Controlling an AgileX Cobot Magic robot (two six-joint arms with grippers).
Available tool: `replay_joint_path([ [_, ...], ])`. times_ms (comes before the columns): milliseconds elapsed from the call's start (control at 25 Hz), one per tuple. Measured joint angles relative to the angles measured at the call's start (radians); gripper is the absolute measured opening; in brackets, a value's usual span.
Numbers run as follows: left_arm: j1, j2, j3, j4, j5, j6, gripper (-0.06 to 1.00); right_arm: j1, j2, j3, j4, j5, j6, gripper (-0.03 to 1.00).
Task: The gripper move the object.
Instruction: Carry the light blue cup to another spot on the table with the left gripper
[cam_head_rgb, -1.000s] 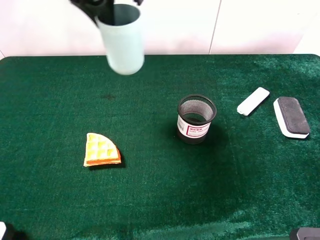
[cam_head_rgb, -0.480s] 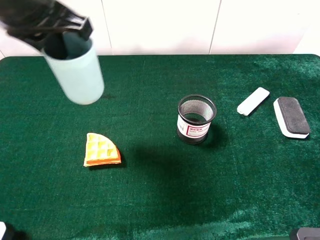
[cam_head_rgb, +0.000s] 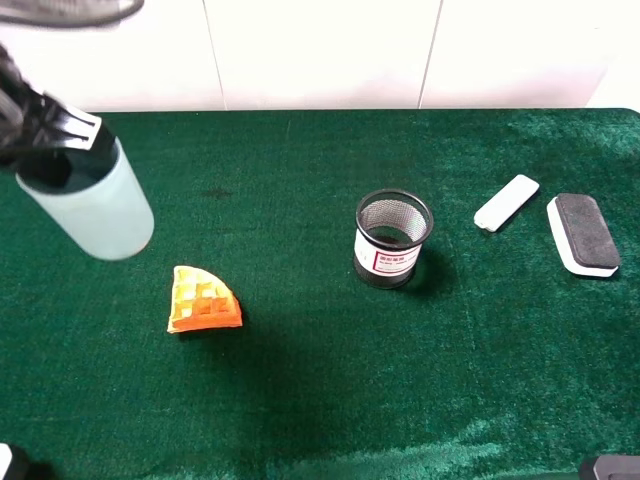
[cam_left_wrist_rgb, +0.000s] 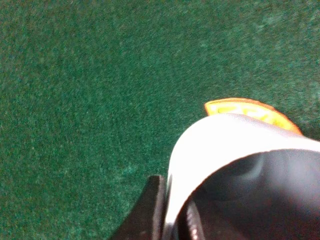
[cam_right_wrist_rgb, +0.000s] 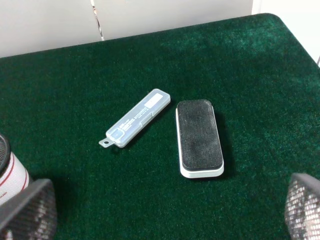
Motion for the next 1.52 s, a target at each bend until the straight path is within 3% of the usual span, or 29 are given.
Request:
replay_joint_path([
  [440,0.105,-0.004,0.204,-0.007,-0.189,-0.019,0.06,0.000,0.000,0.000,0.000,0.000,0.000,0.70],
  [960,0.241,-0.005,0.440,-0.010,-0.495,-0.040,0.06,0.000,0.000,0.000,0.000,0.000,0.000,0.70],
  [1520,0.381,-0.005,0.521,-0.003,-0.601,-0.051,0.06,0.000,0.000,0.000,0.000,0.000,0.000,0.70],
])
